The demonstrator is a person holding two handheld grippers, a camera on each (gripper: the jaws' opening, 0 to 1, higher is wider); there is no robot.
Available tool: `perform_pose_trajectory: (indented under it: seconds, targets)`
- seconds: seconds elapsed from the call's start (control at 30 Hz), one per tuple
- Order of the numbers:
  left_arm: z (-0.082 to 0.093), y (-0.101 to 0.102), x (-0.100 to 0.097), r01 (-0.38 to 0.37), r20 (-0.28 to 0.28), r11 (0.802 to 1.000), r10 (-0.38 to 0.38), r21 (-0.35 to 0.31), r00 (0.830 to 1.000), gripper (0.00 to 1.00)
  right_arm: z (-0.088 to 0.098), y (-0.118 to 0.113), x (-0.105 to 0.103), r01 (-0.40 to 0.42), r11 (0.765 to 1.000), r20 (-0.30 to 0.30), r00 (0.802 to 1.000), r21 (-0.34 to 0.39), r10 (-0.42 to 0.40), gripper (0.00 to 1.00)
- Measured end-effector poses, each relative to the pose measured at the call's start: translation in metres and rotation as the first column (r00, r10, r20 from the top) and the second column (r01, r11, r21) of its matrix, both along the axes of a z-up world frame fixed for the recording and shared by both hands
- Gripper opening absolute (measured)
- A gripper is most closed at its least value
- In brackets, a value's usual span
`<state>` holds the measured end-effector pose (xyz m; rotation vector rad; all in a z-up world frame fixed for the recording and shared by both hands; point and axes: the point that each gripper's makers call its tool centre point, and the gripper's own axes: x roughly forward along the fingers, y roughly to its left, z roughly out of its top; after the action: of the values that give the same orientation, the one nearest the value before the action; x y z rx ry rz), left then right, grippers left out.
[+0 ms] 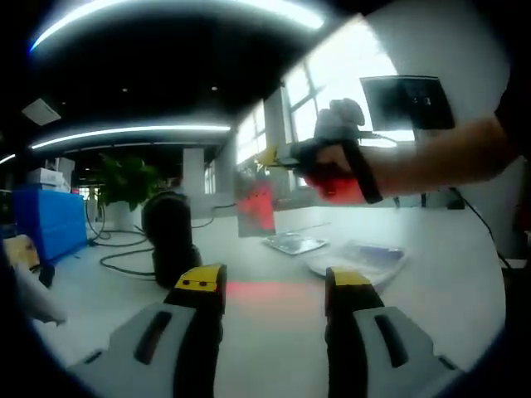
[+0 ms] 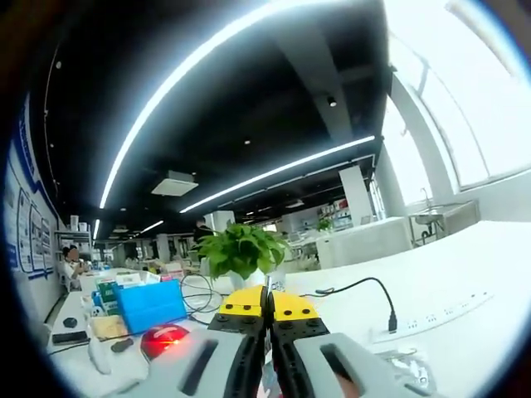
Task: Clip sheet goods on table flip sheet goods clip sheet goods scan sheet goods put sheet goods back to table
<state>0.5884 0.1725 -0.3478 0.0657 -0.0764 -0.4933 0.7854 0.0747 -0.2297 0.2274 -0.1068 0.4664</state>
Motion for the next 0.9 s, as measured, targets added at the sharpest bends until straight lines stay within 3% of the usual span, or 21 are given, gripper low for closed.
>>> perform_pose_trajectory:
  seconds: [0.13,0.37,0.5,0.6,0.8,0.9]
  targets:
    - [0.000,0.000,0.000,0.000,0.000,1.000,0.000,-0.001,1.000,0.40,0.003,-0.001,-0.003,-0.011,1.000,0.000,1.000,-0.014,0.011,0.00]
    - [0.000,-0.001,0.000,0.003,0.001,1.000,-0.003,0.002,1.000,0.40,0.028,-0.010,-0.013,-0.048,0.998,0.020,0.999,-0.035,0.048,0.00]
    - [0.000,-0.001,0.000,0.003,0.001,1.000,-0.003,0.004,1.000,0.40,0.039,-0.016,-0.023,-0.073,0.995,0.036,0.996,-0.071,0.076,0.00]
    - [0.000,-0.002,0.000,0.003,0.001,1.000,-0.003,0.007,1.000,0.40,0.044,-0.020,-0.029,-0.078,0.986,0.067,0.994,-0.144,0.088,0.00]
    - [-0.002,-0.002,0.000,0.000,-0.001,1.000,0.000,0.018,1.000,0.40,0.053,-0.026,-0.043,-0.099,0.980,0.085,0.990,-0.171,0.115,0.00]
    - [-0.002,-0.002,0.000,-0.001,-0.001,1.000,0.001,0.020,1.000,0.40,0.057,-0.032,-0.049,-0.092,0.969,0.108,0.987,-0.228,0.119,0.00]
